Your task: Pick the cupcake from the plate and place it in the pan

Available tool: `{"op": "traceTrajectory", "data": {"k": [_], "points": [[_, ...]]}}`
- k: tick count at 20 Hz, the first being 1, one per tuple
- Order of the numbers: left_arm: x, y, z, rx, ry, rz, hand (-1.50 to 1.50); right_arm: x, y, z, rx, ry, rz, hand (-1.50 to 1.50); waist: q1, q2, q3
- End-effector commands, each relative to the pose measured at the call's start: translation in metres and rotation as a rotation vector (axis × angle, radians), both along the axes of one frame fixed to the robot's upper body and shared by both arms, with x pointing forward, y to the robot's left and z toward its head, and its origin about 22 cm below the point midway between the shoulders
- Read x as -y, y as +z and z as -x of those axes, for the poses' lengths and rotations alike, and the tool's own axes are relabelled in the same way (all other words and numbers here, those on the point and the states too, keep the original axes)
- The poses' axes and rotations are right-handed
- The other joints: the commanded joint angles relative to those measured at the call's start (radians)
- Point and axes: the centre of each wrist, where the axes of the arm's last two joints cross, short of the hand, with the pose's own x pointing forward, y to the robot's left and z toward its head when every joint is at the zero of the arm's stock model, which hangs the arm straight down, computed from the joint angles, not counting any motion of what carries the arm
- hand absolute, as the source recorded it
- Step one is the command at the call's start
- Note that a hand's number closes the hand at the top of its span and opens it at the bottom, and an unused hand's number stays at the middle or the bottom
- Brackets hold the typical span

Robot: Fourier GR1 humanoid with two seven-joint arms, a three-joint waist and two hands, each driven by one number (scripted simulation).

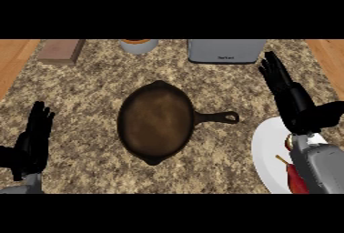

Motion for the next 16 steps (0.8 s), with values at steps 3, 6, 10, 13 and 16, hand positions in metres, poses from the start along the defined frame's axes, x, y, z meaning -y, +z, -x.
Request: {"op": "traceTrajectory", "data": {"k": [3, 6, 10, 13, 16], "points": [[0.01, 0.031, -0.022, 0.07, -0.089, -0.065, 0.0, 0.065, -0.029, 0.012, -0.068, 0.219, -0.024, 1.5, 0.0, 0.026, 0.017], [0.015, 0.051, -0.041, 0.12, -0.159, -0.152, 0.0, 0.1, -0.042, 0.023, -0.155, 0.416, -0.016, 1.5, -0.018, 0.04, 0.024], [0.03, 0.054, -0.047, 0.061, -0.184, -0.097, 0.0, 0.179, -0.045, 0.059, 0.071, 0.095, 0.221, -1.5, -0.053, 0.027, 0.022], [0.033, 0.051, -0.046, 0.046, -0.185, -0.099, 0.0, 0.231, -0.022, 0.076, 0.2, -0.028, 0.329, -1.5, -0.043, 0.025, 0.019], [0.055, 0.063, -0.051, 0.06, -0.223, -0.101, 0.0, 0.274, -0.01, 0.096, 0.211, -0.022, 0.418, -1.5, -0.009, 0.025, 0.018]]}}
